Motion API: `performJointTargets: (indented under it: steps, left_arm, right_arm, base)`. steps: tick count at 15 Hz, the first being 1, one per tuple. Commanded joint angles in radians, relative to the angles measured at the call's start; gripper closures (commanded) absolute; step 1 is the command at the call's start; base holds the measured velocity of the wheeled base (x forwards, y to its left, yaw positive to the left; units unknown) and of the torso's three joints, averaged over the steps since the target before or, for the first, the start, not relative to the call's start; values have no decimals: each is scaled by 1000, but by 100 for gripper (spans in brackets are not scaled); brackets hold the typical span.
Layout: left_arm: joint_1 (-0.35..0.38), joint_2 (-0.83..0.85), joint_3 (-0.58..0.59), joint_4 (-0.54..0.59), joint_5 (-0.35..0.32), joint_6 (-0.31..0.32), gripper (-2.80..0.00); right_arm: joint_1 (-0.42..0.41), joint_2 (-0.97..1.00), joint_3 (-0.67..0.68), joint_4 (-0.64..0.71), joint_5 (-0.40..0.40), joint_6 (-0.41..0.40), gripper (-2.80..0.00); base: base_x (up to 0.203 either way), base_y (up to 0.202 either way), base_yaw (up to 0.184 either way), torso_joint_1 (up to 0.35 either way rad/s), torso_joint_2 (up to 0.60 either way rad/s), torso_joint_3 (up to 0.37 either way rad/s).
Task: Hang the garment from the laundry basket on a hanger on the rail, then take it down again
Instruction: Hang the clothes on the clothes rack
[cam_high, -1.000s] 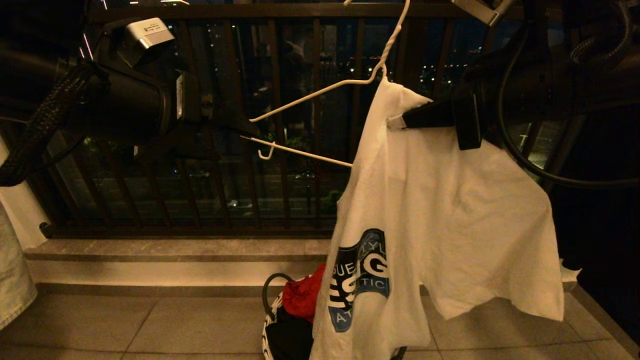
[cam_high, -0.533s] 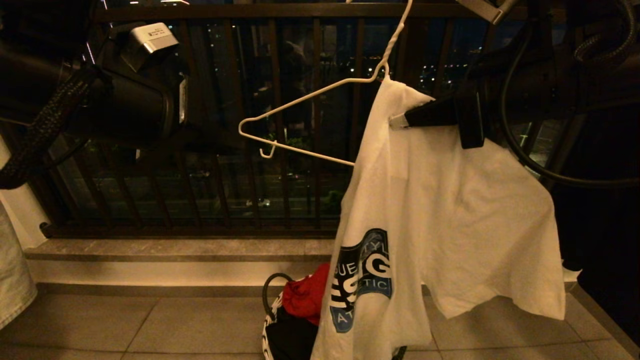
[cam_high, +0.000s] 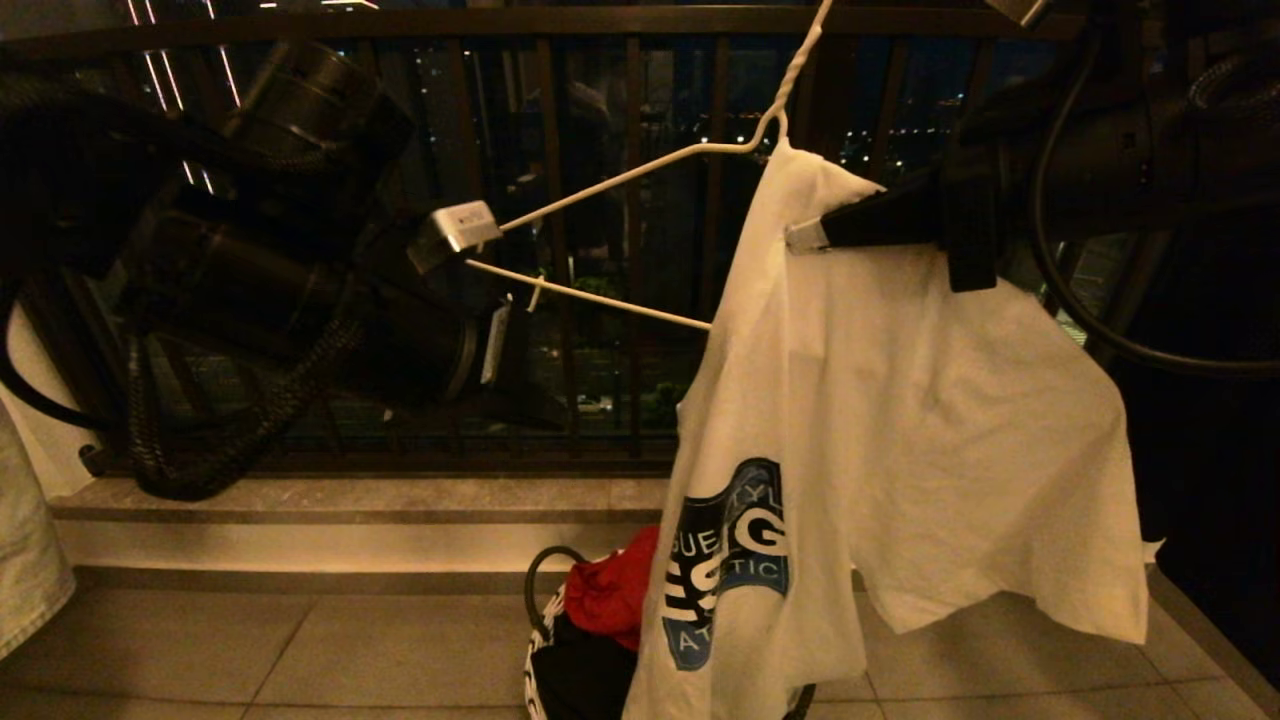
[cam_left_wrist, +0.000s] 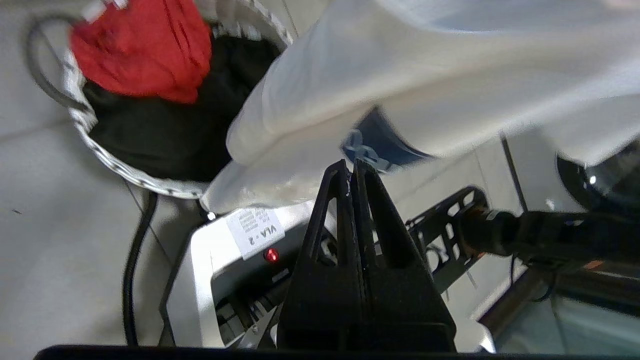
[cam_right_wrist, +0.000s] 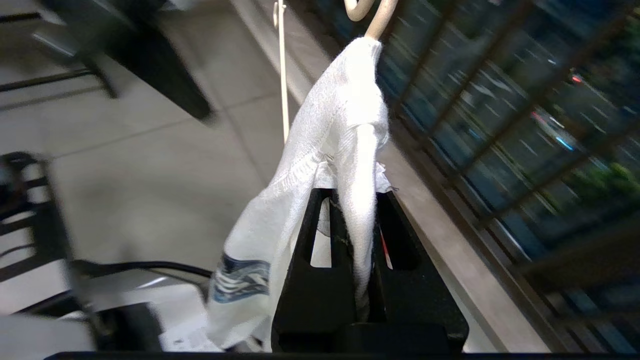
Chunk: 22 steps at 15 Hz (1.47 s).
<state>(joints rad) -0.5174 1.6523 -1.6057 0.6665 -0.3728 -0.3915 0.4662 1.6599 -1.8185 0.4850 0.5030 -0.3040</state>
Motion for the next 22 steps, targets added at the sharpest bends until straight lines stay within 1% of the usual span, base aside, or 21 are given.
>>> performJointTargets:
  steps: [1, 2, 3, 5, 6, 7, 8, 9, 10, 11, 12, 14, 15, 17, 19, 22]
  left_arm:
    - [-2, 9, 102, -92, -20, -4, 0]
    - [3, -6, 188, -200, -50, -4, 0]
    - [9, -23, 270, -292, -77, -5, 0]
    - [19, -52, 455, -465, -107, -13, 0]
    - [33, -61, 548, -589, -117, -33, 0]
    - [48, -63, 611, -737, -133, -70, 0]
    - [66, -54, 661, -874, -174, -124, 0]
    - [89, -38, 692, -968, -244, -173, -160]
    - [109, -16, 708, -1026, -306, -205, -280]
    - [121, 8, 712, -1066, -335, -219, -280]
    - [123, 40, 711, -1106, -348, -233, -280]
    - [123, 92, 706, -1204, -357, -271, -280]
    - [123, 107, 704, -1235, -357, -290, -280]
    - [119, 135, 702, -1289, -359, -301, -280]
    - [116, 136, 699, -1308, -360, -303, -280]
    - [87, 148, 669, -1327, -360, -318, -280]
  right_arm:
    - [-15, -7, -8, 19, 85, -17, 0]
    - [-17, -1, -7, 22, 94, -35, 0]
    - [-17, 3, -5, 21, 102, -36, 0]
    - [-37, 9, -4, 20, 143, -37, 0]
    - [-46, 5, -4, 18, 178, -37, 0]
    - [-47, 3, -5, 17, 189, -37, 0]
    - [-47, 3, -5, 17, 190, -37, 0]
    - [-46, 4, -5, 17, 192, -37, 0]
    - [-47, 4, -5, 17, 202, -37, 0]
    - [-47, 3, -4, 17, 214, -37, 0]
    - [-46, 1, -4, 17, 216, -37, 0]
    - [-46, -2, -5, 15, 218, -37, 0]
    - [-44, -3, -4, 15, 218, -37, 0]
    - [-43, -4, -2, 15, 218, -38, 0]
    - [-41, -5, -2, 15, 218, -38, 0]
    - [-41, -5, 2, 16, 218, -44, 0]
  base:
    - [0, 0, 0, 0, 0, 0]
    - [0, 0, 0, 0, 0, 0]
    - [0, 0, 0, 0, 0, 0]
    - [0, 0, 0, 0, 0, 0]
    - [0, 0, 0, 0, 0, 0]
    - [0, 0, 0, 0, 0, 0]
    - [0, 0, 0, 0, 0, 0]
    - [0, 0, 0, 0, 0, 0]
    - [0, 0, 0, 0, 0, 0]
    - [0, 0, 0, 0, 0, 0]
    - [0, 0, 0, 0, 0, 0]
    - [0, 0, 0, 0, 0, 0]
    - [0, 0, 0, 0, 0, 0]
    - [0, 0, 0, 0, 0, 0]
    - [0, 0, 0, 0, 0, 0]
    - [0, 0, 0, 0, 0, 0]
